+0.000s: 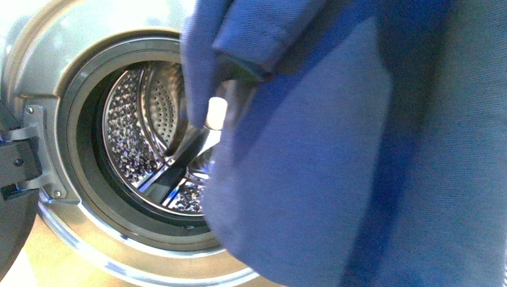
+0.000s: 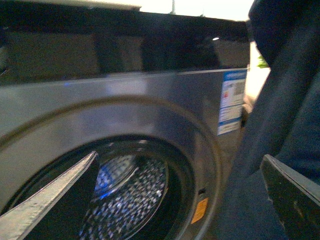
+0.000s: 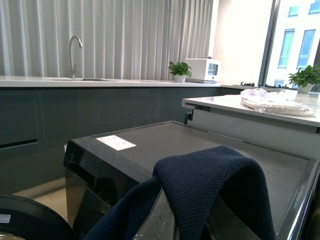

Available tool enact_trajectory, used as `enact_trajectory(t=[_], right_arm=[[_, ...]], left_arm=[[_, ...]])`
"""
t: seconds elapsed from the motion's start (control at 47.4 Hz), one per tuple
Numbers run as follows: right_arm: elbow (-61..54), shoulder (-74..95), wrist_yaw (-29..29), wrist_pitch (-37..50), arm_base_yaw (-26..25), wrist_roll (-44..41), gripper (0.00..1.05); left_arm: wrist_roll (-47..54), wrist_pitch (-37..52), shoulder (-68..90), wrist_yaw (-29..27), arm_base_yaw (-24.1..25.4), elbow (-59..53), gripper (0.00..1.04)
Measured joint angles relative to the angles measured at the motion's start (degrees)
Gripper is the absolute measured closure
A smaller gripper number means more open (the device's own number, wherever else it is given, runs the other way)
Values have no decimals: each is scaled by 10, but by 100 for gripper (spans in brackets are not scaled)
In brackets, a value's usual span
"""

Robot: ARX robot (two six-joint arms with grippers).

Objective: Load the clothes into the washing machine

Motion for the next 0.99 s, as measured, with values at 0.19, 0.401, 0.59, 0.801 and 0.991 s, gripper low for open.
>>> enact_trajectory(t=[0.19, 0.401, 0.59, 0.801, 0.991], right_arm=[[0, 0, 0, 0, 0, 0, 102], [0, 0, 0, 0, 0, 0, 102], [0, 0, 0, 0, 0, 0, 102], [0, 0, 0, 0, 0, 0, 102], [0, 0, 0, 0, 0, 0, 102]], left_arm=[[-9, 36, 44, 55, -74, 77, 6], [20, 12, 127, 124, -182, 146, 6], [37, -16, 184, 108, -227, 188, 6], [63, -45, 229, 65, -273, 228, 6], [60, -31, 250, 69, -318, 245, 6]])
